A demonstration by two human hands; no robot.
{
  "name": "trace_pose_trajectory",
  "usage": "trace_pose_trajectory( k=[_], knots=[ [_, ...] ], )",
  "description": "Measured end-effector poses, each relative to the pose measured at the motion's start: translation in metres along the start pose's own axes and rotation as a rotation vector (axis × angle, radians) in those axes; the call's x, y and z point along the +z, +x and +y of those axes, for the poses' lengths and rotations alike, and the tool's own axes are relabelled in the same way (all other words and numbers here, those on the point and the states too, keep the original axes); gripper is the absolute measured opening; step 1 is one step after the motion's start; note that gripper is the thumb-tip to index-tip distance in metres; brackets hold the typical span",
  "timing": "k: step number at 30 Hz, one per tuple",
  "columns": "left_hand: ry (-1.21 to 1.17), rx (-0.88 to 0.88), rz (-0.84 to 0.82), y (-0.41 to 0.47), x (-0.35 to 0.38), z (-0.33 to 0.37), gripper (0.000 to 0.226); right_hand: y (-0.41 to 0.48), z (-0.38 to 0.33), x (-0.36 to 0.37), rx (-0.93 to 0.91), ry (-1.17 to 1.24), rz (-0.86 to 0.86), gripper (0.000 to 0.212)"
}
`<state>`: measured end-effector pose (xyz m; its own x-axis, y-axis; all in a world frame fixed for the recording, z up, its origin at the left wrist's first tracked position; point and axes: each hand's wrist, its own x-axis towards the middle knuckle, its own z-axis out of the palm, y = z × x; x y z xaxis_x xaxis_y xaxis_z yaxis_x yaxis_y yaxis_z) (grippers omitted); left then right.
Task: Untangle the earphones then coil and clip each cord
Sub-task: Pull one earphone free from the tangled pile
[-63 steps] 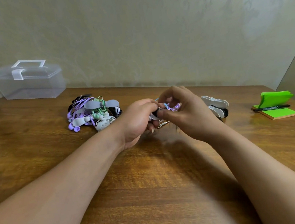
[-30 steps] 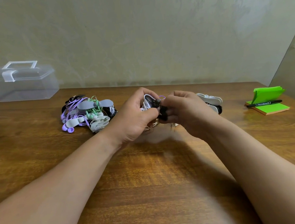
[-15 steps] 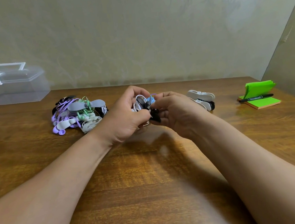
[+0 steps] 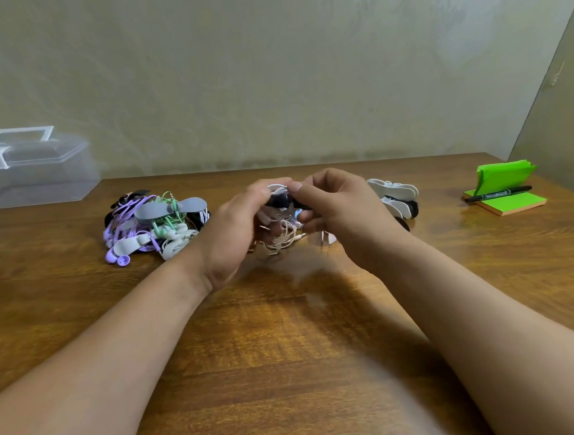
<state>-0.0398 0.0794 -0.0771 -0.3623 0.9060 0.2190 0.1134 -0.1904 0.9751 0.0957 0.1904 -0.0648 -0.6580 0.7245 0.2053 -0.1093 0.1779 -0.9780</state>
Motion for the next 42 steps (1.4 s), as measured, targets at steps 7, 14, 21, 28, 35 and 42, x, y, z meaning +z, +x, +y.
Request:
trace_pose_trajectory(
  k=[7,14,21,28,35,42],
  knots=[
    [-0.342,-0.119,-0.128,0.0,-0.011,0.002,0.034,0.002,-0.001,-0.004,-0.078,-0.025,-0.076,0.014],
    [-0.352,-0.183,-0.256,-0.006,-0.02,0.005,0.04,0.003,-0.002,-0.011,-0.069,-0.005,-0.158,0.019],
    [-0.029,-0.17,-0.137,-0.002,-0.006,0.002,0.048,0.003,0.005,-0.005,-0.067,-0.094,-0.038,0.028],
    [0.115,-0.113,-0.159,-0.005,-0.007,0.0,0.037,0.002,0.005,-0.003,-0.035,-0.059,-0.041,0.029],
    [-0.001,-0.099,-0.039,-0.001,-0.01,0.005,0.018,0.003,0.006,-0.005,0.047,0.049,-0.06,0.027],
    [0.027,-0.129,0.095,-0.003,-0.027,0.012,0.036,-0.003,0.005,0.004,0.028,-0.065,-0.044,0.026]
  ],
)
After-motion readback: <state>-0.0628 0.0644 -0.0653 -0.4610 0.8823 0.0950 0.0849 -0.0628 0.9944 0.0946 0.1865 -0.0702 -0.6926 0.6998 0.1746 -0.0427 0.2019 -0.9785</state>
